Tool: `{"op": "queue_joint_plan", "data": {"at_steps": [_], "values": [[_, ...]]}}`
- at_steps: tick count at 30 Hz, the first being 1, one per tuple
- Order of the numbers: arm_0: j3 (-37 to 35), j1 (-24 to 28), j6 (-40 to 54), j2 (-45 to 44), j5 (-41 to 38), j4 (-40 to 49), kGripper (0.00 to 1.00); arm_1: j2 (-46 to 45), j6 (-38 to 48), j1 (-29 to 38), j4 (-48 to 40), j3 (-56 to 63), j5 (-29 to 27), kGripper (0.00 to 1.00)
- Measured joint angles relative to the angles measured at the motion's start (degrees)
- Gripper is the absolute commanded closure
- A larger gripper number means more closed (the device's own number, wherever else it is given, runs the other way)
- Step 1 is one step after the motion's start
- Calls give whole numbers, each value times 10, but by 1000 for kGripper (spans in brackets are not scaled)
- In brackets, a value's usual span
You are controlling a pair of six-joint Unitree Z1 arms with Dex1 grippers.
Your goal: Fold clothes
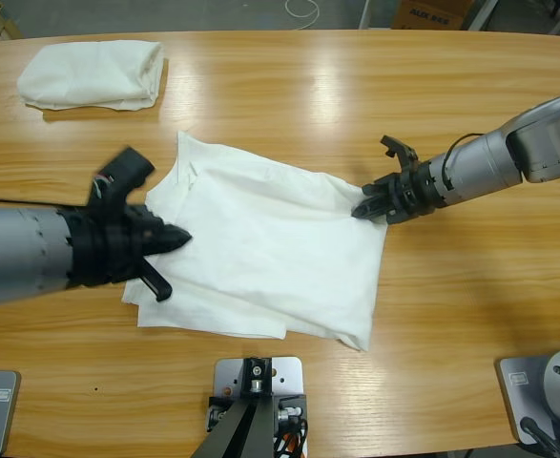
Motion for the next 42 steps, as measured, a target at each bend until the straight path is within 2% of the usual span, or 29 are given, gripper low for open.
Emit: {"op": "queue_joint_plan", "data": {"at_steps": [6, 10, 15, 19, 20, 21, 22, 25, 29, 32, 35, 38, 42], "values": [[26, -1, -18, 93, -22, -66, 1000, -2, 0, 0, 3, 0, 0, 1000], [72, 28, -41, 120, -19, -72, 1000, -4, 0, 0, 7, 1, 0, 1000], [117, 78, -49, 77, -3, -68, 1000, -6, 0, 3, 10, 3, -1, 1000], [138, 88, -61, 12, 1, -12, 1000, -6, 0, 3, 11, 3, -4, 1000], [138, 88, -64, -9, 1, 7, 1000, -6, 0, 3, 11, 3, -6, 960], [138, 88, -66, -31, 1, 28, 1000, -7, 0, 3, 11, 3, -8, 262], [137, 88, -68, -54, 1, 47, 1000, -9, 0, 3, 11, 3, -11, 14], [126, 88, -71, -106, 1, 95, 1000, -35, 11, 3, 13, 5, -19, 0], [101, 88, -71, -122, 1, 117, 1000, -151, 82, 6, 34, 13, -37, 0], [87, 88, -67, -122, 1, 120, 1000, -253, 162, 7, 68, 37, -76, 0], [71, 88, -60, -119, 1, 121, 1000, -329, 276, 7, 82, 94, -108, 0], [57, 88, -56, -113, 1, 123, 1000, -369, 359, 8, 69, 159, -114, 0], [39, 88, -52, -110, 1, 141, 1000, -381, 421, 8, 46, 194, -105, 0]]}}
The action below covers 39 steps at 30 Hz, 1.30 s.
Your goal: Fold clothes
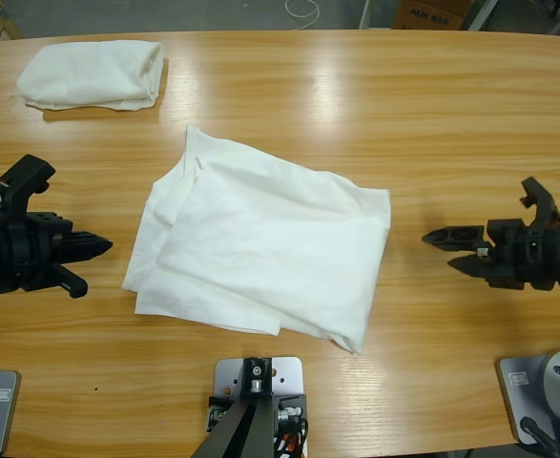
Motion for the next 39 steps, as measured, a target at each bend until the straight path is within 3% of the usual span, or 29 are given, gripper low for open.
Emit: {"op": "queue_joint_plan", "data": {"at_steps": [4, 13, 18, 22, 26, 28, 39], "values": [[-15, 0, 5, -1, 0, 32, 1000, 16, 53, 14, -68, 29, 13, 0], [-28, 0, 8, -23, 0, 104, 1000, 201, 103, 75, -434, 167, 36, 9], [-49, 0, 8, -31, 0, 126, 1000, 295, 104, 100, -580, 180, 53, 27], [-50, 0, 8, -33, 1, 131, 1000, 343, 109, 115, -645, 182, 58, 191], [-50, 0, 8, -38, 5, 134, 1000, 402, 114, 131, -725, 184, 59, 769], [-50, 0, 8, -43, 5, 135, 1000, 430, 115, 138, -758, 184, 59, 990], [-45, 0, 8, -48, 10, 136, 1000, 459, 91, 149, -779, 193, 34, 1000]]}}
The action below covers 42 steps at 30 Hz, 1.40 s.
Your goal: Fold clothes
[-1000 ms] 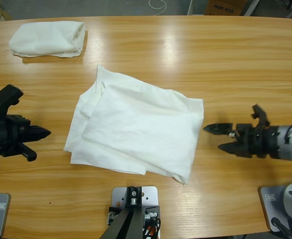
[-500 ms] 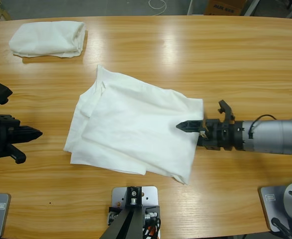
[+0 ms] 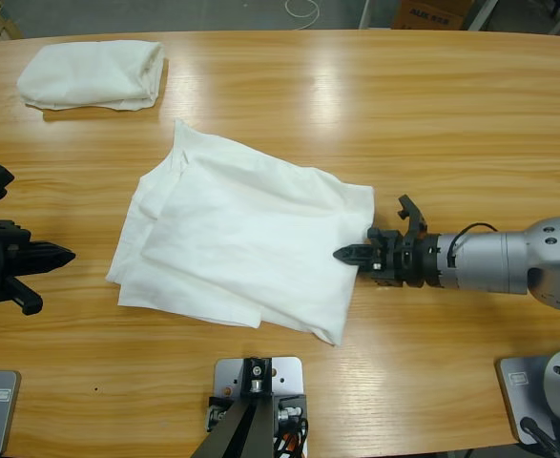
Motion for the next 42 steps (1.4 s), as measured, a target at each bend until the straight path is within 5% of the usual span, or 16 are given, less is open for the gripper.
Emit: {"op": "queue_joint_plan", "data": {"at_steps": [4, 8, 15, 19, 29, 42], "values": [[4, 0, 0, 0, 0, 0, 1000, -35, -33, 3, 49, 0, -20, 1000], [11, 0, 0, 0, 0, 0, 1000, -124, -50, 3, 190, -5, -68, 1000], [16, 0, -1, -4, 0, 0, 1000, -366, -159, -47, 874, -269, -186, 1000], [22, 0, -3, -9, 1, -1, 1000, -378, -243, -113, 1093, -423, -240, 1000], [25, 0, -6, -21, 2, -1, 1000, -359, -317, -164, 1286, -519, -423, 1000], [32, 0, -11, -21, 3, -6, 1000, -128, -292, 191, 1486, -862, -510, 1000]]}}
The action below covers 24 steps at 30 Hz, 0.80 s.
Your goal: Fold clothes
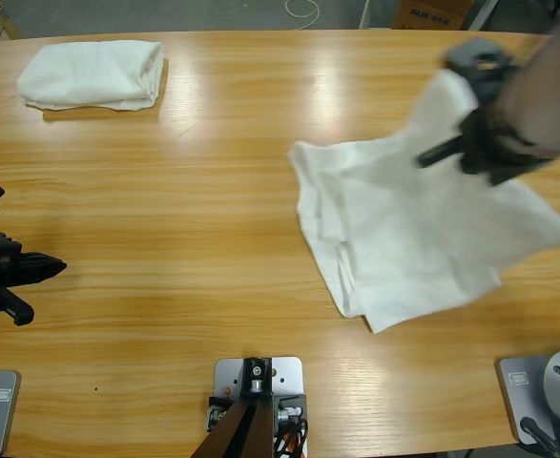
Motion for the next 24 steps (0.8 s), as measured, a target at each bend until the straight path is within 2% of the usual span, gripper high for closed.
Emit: {"op": "queue_joint_plan", "data": {"at_steps": [7, 14, 18, 19, 21, 22, 23, 24], "values": [[11, 0, -6, 0, 1, -12, 1000, 125, 0, 100, 39, -118, 44, 1000], [14, 0, -6, 0, 1, -18, 1000, 203, -8, 143, 38, -178, 97, 1000], [15, 0, -6, 0, 1, -18, 1000, 232, -15, 149, 23, -185, 109, 995], [15, 0, -6, 0, 1, -19, 1000, 238, -16, 149, 15, -185, 113, 845], [16, 0, -6, 0, 1, -20, 1000, 251, -16, 149, 4, -186, 124, 335], [17, 0, -6, 0, 1, -21, 1000, 258, -16, 149, 0, -186, 127, 153], [17, 0, -6, 0, 1, -21, 1000, 266, -16, 149, -3, -186, 130, 39], [18, 0, -6, 0, 1, -22, 1000, 272, -15, 149, -6, -186, 131, 2]]}}
